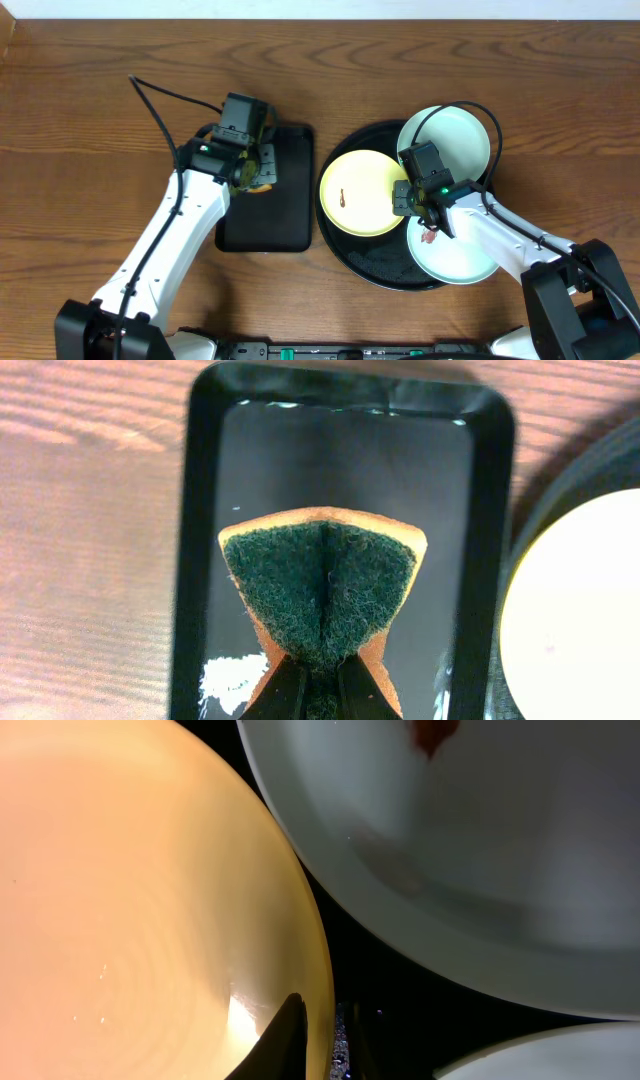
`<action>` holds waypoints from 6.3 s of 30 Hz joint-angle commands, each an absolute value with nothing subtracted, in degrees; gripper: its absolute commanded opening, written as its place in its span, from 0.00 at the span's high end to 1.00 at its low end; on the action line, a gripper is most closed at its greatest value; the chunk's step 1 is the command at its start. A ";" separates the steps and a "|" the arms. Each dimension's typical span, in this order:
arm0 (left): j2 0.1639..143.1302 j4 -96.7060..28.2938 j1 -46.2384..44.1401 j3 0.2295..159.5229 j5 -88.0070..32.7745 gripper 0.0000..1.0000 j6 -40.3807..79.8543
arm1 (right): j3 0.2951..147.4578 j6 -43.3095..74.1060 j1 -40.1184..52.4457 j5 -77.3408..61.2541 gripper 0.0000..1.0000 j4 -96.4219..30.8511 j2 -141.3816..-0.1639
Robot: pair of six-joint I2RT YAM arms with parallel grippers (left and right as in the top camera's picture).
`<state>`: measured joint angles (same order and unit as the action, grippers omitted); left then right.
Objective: Clean dirty plates on tray and stack at the side
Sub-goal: 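Carry the sponge with the left gripper toward the yellow plate, then scrub the yellow plate with the sponge while right gripper holds plate, then move the sponge back over the black tray with the left gripper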
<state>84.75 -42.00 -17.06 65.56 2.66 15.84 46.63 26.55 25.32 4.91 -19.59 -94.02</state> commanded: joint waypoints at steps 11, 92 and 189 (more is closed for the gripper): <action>85.73 -38.41 -21.17 66.94 3.11 0.93 14.28 | 46.33 25.41 25.43 5.10 0.88 -19.57 -94.28; 111.20 -37.56 -34.59 75.85 -7.22 0.92 19.44 | 46.39 24.58 25.43 4.47 0.90 -19.44 -94.28; 88.99 -44.69 -21.67 75.22 -2.76 0.91 25.50 | 46.50 23.51 22.33 0.75 0.99 -19.62 -94.28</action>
<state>87.42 -41.41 -23.38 75.68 -14.22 27.88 46.65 24.75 22.72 -0.01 -19.57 -94.02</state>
